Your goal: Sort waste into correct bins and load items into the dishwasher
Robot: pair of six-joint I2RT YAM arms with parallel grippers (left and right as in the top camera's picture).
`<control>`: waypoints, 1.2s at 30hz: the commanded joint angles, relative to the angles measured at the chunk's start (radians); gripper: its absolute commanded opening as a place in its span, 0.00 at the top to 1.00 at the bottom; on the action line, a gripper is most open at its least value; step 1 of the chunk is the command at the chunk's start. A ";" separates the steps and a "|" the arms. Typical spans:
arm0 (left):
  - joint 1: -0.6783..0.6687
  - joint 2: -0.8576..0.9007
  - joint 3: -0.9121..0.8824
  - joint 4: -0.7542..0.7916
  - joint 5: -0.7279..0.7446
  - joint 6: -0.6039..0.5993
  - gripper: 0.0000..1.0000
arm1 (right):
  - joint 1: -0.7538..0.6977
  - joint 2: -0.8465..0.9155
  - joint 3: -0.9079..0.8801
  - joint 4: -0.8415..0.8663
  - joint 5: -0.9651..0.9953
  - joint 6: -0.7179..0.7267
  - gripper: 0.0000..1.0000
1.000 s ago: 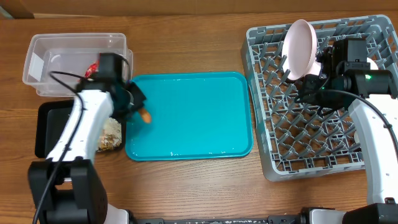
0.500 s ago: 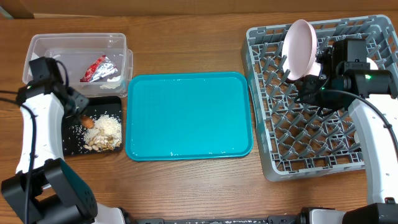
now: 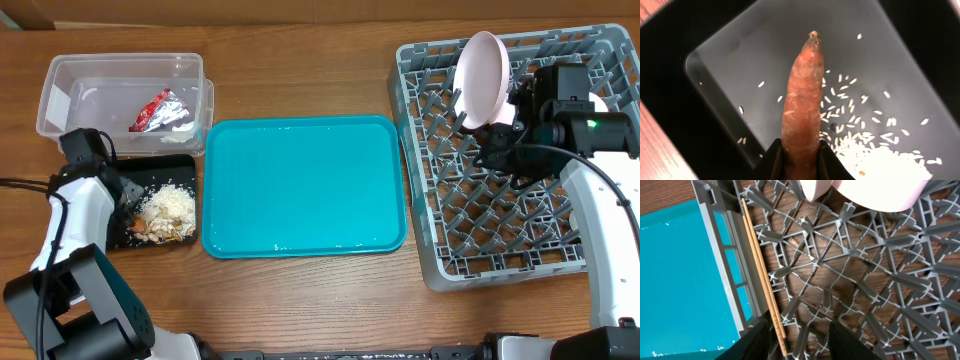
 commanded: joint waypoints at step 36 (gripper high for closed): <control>-0.389 -0.024 0.358 -0.373 0.342 0.412 0.09 | 0.127 0.017 0.003 0.198 -0.266 -0.125 0.17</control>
